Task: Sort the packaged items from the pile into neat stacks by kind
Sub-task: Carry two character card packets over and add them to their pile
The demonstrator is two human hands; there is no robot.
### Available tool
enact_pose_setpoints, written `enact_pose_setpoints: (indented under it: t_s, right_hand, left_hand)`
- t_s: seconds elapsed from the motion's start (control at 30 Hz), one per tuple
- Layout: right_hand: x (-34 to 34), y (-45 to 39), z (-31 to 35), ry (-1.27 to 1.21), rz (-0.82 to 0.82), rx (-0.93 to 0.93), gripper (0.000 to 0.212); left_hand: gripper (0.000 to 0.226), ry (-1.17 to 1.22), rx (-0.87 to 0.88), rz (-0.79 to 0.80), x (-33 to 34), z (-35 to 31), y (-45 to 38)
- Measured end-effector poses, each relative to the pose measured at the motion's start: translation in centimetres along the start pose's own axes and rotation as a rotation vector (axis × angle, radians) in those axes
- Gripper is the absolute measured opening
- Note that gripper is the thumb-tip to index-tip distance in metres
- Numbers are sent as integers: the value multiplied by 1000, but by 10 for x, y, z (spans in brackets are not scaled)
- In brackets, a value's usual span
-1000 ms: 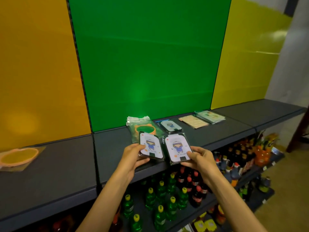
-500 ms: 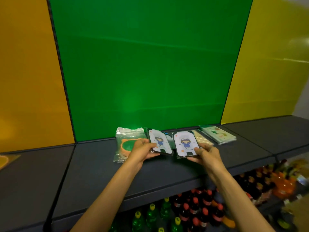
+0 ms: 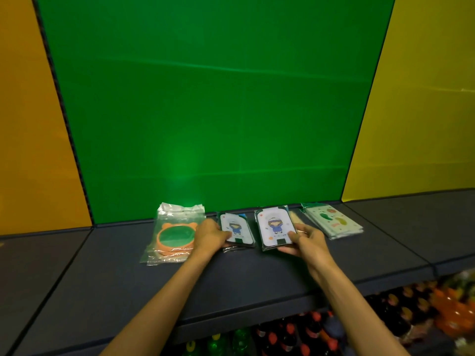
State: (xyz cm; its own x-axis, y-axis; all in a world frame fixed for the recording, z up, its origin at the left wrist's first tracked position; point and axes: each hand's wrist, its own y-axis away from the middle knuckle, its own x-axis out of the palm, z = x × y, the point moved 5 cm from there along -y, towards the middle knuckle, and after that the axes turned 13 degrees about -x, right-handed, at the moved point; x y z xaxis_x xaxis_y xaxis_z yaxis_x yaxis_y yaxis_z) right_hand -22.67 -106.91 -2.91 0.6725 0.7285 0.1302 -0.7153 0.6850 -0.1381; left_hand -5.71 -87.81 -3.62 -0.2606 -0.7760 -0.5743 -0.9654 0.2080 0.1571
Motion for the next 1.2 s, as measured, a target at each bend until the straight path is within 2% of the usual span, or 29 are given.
enact_pose_setpoints:
  t_s: [0.07,0.17,0.3,0.47,0.53,0.7,0.8,0.9,1.13,1.2]
  right_hand:
    - [-1,-5,-5,0,17,5,24]
    - [3,-11,-8,-7,30,9,24]
    - [16,-23,-10,-18,52,4,24]
    - [43,-37,-17,53,106,-20,17]
    - [54,-41,-22,102,122,-26,15]
    - [76,-54,-44,226,111,-24,18]
    - [79,-51,-40,449,72,-121,16]
    - [83,-45,-32,655,123,-238,7]
    - [87,-53,-43,948,240,-328,27]
    - [87,-51,-36,1039,270,-413,30]
  left_hand:
    - [30,-214,88,-135,-4,-8,5]
    - [28,-388,144,-218,-3,-12,11]
    - [28,-488,215,-235,-3,-13,14]
    - [38,-560,476,-285,-27,-21,27]
    - [42,-587,514,-293,-40,-18,29]
    - [48,-622,429,-293,-68,-1,26]
    - [44,-597,410,-307,-79,7,26]
    - [42,-562,395,-327,-86,14,25]
    - [43,-550,383,-360,-90,18,30]
    - [42,-557,376,-361,-90,19,33]
